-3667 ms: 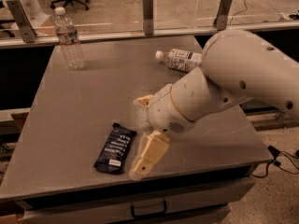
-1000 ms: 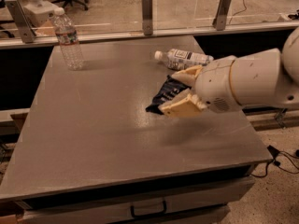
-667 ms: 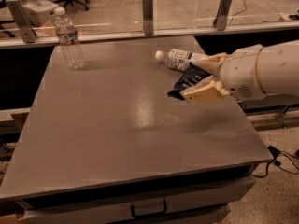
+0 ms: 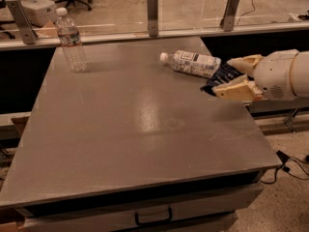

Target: Move rxbar blueberry near blue plastic bottle

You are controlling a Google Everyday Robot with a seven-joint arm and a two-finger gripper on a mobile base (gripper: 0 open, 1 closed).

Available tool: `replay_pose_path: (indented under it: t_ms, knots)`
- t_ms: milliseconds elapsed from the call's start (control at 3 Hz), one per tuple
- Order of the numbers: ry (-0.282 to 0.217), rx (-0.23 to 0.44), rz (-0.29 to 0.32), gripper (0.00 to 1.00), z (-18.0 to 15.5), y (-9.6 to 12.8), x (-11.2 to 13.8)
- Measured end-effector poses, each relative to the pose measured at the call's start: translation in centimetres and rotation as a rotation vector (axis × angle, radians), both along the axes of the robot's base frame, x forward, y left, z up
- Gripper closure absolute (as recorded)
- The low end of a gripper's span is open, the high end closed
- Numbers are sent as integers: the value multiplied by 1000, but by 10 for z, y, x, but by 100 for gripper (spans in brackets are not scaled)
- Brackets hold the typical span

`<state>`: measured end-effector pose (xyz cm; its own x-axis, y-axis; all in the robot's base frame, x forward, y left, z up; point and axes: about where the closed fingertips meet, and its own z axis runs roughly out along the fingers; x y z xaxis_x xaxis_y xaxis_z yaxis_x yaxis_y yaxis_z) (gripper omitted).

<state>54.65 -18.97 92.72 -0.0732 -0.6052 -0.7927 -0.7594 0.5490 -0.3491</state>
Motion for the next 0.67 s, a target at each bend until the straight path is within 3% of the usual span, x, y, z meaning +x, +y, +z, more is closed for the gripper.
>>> replay_pose_path:
  t_ms: [333,667]
  knots:
    - [-15,46,-39,100,-13,-21,19]
    - [-16,84,-76,87,-28,-29,41]
